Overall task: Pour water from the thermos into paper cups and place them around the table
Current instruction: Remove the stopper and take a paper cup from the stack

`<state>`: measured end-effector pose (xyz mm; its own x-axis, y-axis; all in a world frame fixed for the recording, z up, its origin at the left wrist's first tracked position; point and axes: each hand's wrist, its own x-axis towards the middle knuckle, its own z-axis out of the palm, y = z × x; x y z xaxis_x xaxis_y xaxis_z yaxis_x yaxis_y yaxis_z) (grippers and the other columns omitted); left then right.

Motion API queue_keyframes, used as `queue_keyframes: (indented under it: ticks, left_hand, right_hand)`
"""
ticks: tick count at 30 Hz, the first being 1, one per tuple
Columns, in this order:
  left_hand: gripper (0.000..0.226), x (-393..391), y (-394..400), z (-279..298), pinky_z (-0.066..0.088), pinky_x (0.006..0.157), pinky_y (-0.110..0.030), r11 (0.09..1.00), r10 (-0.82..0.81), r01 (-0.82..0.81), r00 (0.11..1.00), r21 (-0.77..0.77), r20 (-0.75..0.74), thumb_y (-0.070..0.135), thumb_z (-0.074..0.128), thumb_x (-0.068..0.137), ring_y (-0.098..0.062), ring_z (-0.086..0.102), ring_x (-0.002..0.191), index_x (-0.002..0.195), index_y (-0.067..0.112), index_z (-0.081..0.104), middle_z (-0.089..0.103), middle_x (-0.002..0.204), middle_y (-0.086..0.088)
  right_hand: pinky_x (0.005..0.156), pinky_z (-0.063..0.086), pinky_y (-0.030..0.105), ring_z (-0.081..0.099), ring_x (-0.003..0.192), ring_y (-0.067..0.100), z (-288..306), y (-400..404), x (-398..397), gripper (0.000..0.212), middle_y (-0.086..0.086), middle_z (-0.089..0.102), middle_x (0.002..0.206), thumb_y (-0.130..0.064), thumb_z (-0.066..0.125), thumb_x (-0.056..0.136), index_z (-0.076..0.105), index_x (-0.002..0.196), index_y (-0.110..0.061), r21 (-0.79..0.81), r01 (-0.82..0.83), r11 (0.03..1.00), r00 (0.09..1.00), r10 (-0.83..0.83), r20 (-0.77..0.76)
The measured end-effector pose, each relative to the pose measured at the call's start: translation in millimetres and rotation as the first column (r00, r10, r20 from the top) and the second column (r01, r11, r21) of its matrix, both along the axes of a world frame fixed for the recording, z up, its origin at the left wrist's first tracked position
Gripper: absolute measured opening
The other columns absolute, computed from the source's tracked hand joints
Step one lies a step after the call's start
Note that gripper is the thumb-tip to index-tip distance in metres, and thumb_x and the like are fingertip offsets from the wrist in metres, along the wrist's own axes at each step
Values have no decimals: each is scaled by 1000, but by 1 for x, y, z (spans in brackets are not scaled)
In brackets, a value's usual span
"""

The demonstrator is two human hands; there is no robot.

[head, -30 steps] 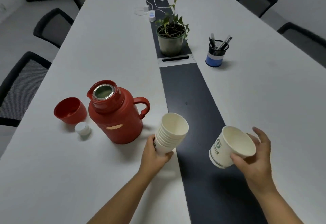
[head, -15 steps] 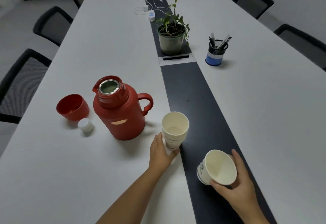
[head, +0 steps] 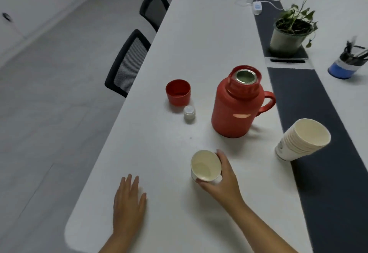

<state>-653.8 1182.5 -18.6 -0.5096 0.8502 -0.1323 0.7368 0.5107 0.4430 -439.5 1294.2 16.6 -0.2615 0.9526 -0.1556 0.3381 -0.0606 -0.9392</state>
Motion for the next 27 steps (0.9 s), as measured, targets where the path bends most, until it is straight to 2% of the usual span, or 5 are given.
queue_keyframes:
  ticks: [7, 11, 20, 24, 27]
  left_hand:
    - [87, -86, -34, -12, -3, 115, -32, 990, -15, 1, 995, -139, -103, 60, -11, 76, -19, -2, 144, 144, 13, 14, 3, 155, -5]
    - [83, -95, -34, -6, 2, 112, -28, 976, -99, 82, 992, -202, -73, 48, -4, 92, -32, 51, 120, 116, 1, 60, 57, 126, -19]
    - [82, -100, -42, -6, -8, 112, -24, 963, -178, 170, 984, -209, -17, 44, -4, 95, -29, 46, 122, 106, 2, 66, 63, 117, -16]
    - [86, -105, -41, -14, -9, 111, -22, 987, -135, 133, 991, -94, -18, 49, -5, 93, -5, -10, 141, 109, 0, 64, 60, 120, -19]
    - [113, -102, -35, -21, -6, 114, -31, 993, -78, 72, 995, -96, -59, 69, -27, 69, -8, -13, 140, 133, 9, 44, 31, 147, -14]
  right_hand:
    - [98, 29, 20, 33, 117, 0, -6, 14, -149, 91, -16, 35, 128, -20, 79, 64, 26, 137, -23, 31, -107, 994, 994, 107, 9]
    - [101, 30, 24, 35, 128, 12, -11, 26, -189, 91, -3, 35, 142, -18, 78, 65, 25, 138, -19, 59, -103, 993, 994, 100, 48]
    - [104, 32, 30, 35, 131, 18, -24, 23, -197, 90, 0, 32, 146, -18, 77, 67, 23, 139, -16, 59, -47, 997, 990, 38, 134]
    - [99, 30, 23, 33, 132, 17, -26, 26, -196, 89, 0, 33, 145, -16, 76, 67, 23, 139, -17, 64, -8, 998, 990, -1, 138]
    - [96, 30, 21, 36, 127, 15, -24, 27, -195, 94, -1, 33, 142, -17, 76, 66, 18, 140, -18, 16, -32, 999, 990, 30, 141]
